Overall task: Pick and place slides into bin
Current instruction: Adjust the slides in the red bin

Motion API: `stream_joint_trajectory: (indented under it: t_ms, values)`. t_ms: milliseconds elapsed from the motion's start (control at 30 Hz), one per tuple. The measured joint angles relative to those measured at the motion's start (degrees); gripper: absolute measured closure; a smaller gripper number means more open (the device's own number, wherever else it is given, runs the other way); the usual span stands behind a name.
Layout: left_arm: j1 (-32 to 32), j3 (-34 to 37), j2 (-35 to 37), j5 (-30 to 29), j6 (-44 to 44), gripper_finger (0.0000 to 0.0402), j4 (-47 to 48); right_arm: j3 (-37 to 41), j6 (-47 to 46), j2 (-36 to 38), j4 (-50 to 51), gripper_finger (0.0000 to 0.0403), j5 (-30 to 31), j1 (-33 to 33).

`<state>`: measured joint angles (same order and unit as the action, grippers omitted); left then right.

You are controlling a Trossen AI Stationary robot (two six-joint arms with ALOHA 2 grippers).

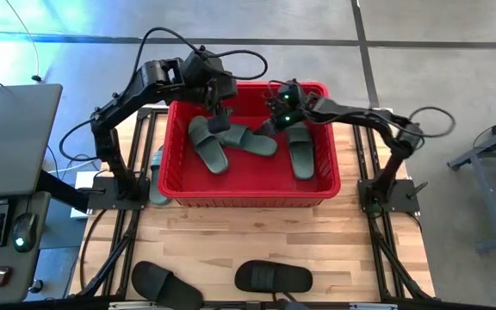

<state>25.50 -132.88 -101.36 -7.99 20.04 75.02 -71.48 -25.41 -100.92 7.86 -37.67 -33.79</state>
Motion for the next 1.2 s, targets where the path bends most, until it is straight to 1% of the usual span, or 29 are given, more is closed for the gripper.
stream_joint_trajectory:
  t_ms: [67, 167, 233, 333, 467, 567, 700, 800, 867, 1000, 1200]
  values:
    - [0.0, 0.0, 0.0, 0.0, -0.8, 0.0156, 0.0, 0.0, -0.1, -2.6, -2.3, 0.023, -1.5, 0.0]
    - [0.0, 0.0, 0.0, 0.0, -0.7, 0.0156, 0.0, 0.0, -1.0, -5.8, -2.3, 0.023, -3.2, 0.0]
    - [0.0, 0.0, 0.0, 0.0, 0.5, 0.0156, 0.0, 0.0, -1.7, -7.1, -2.9, 0.023, -3.3, 0.1]
    - [0.0, 0.0, 0.0, 0.0, 1.0, 0.0156, 0.0, 0.0, -3.0, -9.0, -6.7, 0.023, -2.7, 0.1]
    - [0.0, 0.0, 0.0, 0.0, 1.5, 0.0156, 0.0, 0.0, -7.3, -11.9, -15.2, 0.023, -2.0, 0.1]
    - [0.0, 0.0, 0.0, 0.0, 2.6, 0.0156, 0.0, 0.0, -12.0, -14.2, -19.8, 0.023, -0.2, 0.1]
    - [0.0, 0.0, 0.0, 0.0, 2.9, 0.0156, 0.0, 0.0, -17.1, -17.1, -20.8, 0.023, 1.3, 0.4]
    - [0.0, 0.0, 0.0, 0.0, 3.8, 0.0156, 0.0, 0.0, -18.9, -18.4, -21.5, 0.023, 2.2, 1.0]
    - [0.0, 0.0, 0.0, 0.0, 3.8, 0.0156, 0.0, 0.0, -19.8, -18.8, -23.7, 0.0231, 3.4, 1.4]
    - [0.0, 0.0, 0.0, 0.0, 3.9, 0.0156, 0.0, 0.0, -21.2, -18.8, -26.1, 0.0231, 8.2, 2.6]
    - [0.0, 0.0, 0.0, 0.0, 3.9, 0.0156, 0.0, 0.0, -25.6, -18.8, -27.3, 0.0231, 11.1, 3.2]
